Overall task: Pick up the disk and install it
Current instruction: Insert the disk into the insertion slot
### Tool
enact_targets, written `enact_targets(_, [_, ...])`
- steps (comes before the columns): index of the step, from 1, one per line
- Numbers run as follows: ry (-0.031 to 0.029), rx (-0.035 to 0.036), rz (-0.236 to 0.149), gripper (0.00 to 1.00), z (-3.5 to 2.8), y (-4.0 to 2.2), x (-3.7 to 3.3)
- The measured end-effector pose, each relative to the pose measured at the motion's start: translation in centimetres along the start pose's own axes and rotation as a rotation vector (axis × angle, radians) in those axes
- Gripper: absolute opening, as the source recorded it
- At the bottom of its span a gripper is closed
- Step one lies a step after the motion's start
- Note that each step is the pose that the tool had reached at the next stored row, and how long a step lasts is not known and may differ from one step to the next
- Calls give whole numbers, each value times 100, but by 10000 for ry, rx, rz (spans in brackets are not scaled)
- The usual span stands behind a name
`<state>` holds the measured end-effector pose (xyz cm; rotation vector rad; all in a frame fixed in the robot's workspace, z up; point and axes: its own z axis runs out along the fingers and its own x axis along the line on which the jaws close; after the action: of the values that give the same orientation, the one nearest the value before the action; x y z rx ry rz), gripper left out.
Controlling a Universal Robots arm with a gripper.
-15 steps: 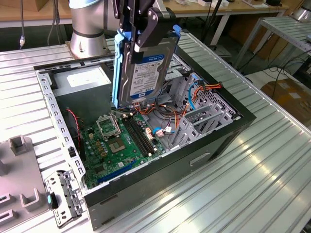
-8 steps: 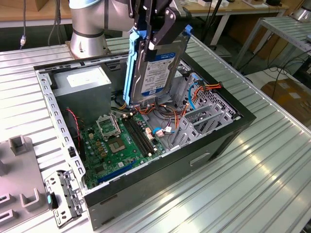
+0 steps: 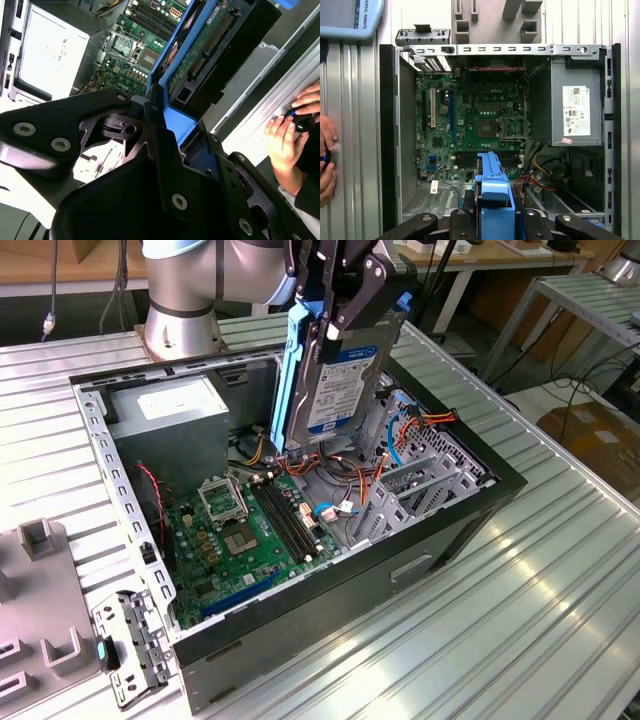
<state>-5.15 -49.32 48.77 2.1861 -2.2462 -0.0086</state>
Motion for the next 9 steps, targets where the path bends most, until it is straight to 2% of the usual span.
enact_targets(3, [13, 0, -1, 37, 0, -1, 5])
enact_targets(5, [25, 0, -1, 37, 0, -3, 66])
enact_targets(9, [37, 1, 0, 37, 1, -4, 130])
